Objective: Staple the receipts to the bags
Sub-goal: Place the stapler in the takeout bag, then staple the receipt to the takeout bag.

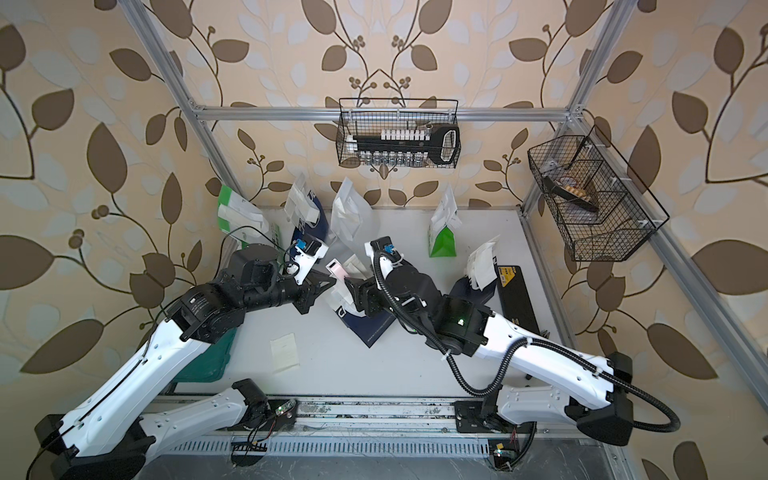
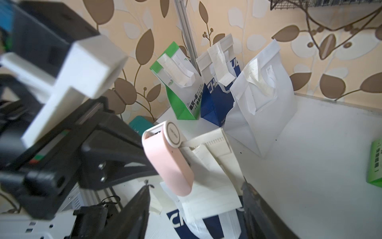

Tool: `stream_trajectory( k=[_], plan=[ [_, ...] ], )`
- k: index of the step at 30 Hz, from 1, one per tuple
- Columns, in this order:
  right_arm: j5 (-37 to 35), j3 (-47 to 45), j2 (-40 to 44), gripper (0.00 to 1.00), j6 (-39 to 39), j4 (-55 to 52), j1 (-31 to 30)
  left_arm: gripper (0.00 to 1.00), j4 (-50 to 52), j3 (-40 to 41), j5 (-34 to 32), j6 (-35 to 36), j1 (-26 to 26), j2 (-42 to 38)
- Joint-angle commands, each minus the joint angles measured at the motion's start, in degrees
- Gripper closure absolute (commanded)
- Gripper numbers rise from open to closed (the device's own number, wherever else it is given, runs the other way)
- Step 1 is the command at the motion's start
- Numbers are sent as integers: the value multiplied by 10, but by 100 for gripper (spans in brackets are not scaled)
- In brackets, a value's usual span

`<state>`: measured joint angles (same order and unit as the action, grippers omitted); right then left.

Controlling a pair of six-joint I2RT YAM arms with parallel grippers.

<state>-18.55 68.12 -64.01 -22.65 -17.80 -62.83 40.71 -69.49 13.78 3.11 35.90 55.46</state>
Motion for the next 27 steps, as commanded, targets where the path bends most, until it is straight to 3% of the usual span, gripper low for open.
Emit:
stream_trajectory(
  k=[1,5,7,14,19,27],
  plan=[
    [81,-21,45,24,74,14,15,100,-5,-14,53,67,-3,-20],
    [319,-23,58,16,111,0,109,100,28,-29,139,92,-2,-16],
    [394,-9,51,12,144,-31,146,100,42,-37,180,100,0,-11],
    [650,4,16,8,178,-49,267,100,56,-35,195,107,17,-5],
    [728,19,-23,4,207,-57,268,100,56,-38,200,108,25,0],
    [750,46,-70,4,262,-97,266,100,53,-37,190,107,45,9]
  ],
)
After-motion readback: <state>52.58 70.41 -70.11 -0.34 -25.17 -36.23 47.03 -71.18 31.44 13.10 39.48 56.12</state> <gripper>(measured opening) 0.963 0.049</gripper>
